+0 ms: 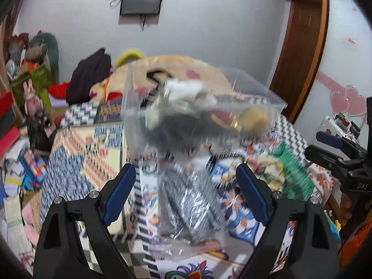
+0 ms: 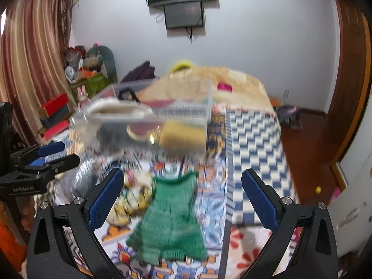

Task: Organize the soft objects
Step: 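Grasp the bag of silver scrubbers with left gripper while right grasps green knit sock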

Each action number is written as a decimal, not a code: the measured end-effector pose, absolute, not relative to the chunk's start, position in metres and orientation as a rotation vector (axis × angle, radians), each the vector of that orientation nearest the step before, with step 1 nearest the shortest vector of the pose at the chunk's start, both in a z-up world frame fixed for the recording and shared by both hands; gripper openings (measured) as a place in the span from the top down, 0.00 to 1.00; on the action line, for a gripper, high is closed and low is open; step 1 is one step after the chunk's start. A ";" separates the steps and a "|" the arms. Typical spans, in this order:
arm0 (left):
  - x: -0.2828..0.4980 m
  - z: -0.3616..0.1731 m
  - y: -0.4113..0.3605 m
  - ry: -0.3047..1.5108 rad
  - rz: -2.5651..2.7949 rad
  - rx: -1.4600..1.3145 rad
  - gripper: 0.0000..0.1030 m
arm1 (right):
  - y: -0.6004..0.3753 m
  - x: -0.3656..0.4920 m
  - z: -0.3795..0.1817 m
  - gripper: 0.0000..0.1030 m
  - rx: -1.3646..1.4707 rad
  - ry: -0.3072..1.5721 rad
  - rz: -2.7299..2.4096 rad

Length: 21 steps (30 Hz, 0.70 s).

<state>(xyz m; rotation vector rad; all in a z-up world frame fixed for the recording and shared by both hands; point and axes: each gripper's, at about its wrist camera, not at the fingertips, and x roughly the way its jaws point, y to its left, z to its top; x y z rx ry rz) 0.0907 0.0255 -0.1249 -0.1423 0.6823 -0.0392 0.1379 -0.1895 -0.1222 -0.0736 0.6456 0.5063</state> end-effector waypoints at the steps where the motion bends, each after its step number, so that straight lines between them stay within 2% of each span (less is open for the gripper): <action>1: 0.090 -0.129 0.026 0.692 -0.035 -0.148 0.14 | -0.190 0.138 -0.127 0.02 -0.072 0.663 0.506; 6: 0.082 -0.145 0.026 0.719 -0.031 -0.160 0.14 | -0.194 0.135 -0.151 0.02 -0.082 0.729 0.491; 11: 0.082 -0.155 0.024 0.743 -0.037 -0.172 0.14 | -0.193 0.126 -0.158 0.10 -0.107 0.747 0.500; 14: 0.082 -0.158 0.024 0.739 -0.025 -0.158 0.14 | -0.194 0.121 -0.159 0.19 -0.113 0.740 0.505; 16: 0.081 -0.158 0.023 0.731 -0.019 -0.152 0.16 | -0.196 0.119 -0.158 0.34 -0.104 0.742 0.522; 17: 0.081 -0.159 0.023 0.728 -0.015 -0.147 0.18 | -0.197 0.118 -0.157 0.38 -0.097 0.743 0.534; 18: 0.082 -0.158 0.022 0.727 -0.010 -0.139 0.22 | -0.196 0.118 -0.157 0.46 -0.094 0.746 0.544; 21: 0.079 -0.159 0.020 0.725 -0.019 -0.123 0.37 | -0.195 0.116 -0.156 0.52 -0.099 0.739 0.548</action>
